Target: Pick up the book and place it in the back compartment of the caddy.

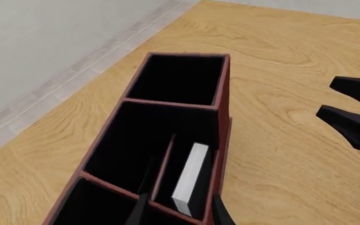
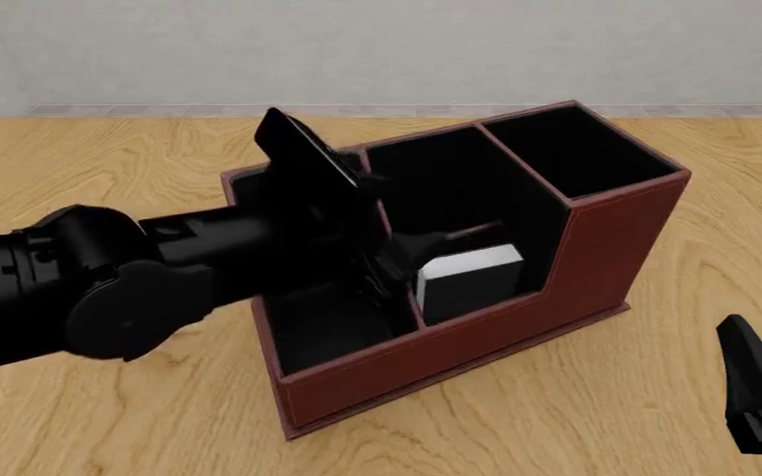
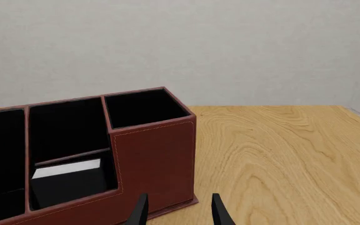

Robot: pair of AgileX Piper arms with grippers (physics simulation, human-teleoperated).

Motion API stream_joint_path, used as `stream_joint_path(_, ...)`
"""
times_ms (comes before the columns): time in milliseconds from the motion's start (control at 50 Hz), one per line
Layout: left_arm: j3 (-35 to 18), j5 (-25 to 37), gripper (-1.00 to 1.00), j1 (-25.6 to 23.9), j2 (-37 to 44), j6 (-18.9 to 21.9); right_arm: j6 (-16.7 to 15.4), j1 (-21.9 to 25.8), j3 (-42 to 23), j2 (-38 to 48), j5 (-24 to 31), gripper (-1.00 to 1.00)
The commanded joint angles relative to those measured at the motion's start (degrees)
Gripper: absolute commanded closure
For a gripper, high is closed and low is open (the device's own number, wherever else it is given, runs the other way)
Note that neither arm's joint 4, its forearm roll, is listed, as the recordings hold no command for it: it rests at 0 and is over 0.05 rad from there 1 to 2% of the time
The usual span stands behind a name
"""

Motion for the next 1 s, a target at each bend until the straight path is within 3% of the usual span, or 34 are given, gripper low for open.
stream_joint_path(20,2.25,2.09,-1.0,1.41,-3.91,-0.11,0.0,0.0,0.0,0.02,-0.01,-1.0)
stream_joint_path(500,8.2,1.98,-1.0,3.51,-9.66,-0.15,-0.02,0.01,0.0,-0.01,0.0,-1.0)
stream_joint_path(1000,7.44,8.18,-1.0,6.46,-15.28,-0.21,0.01,0.0,0.0,0.02,-0.01,-1.0)
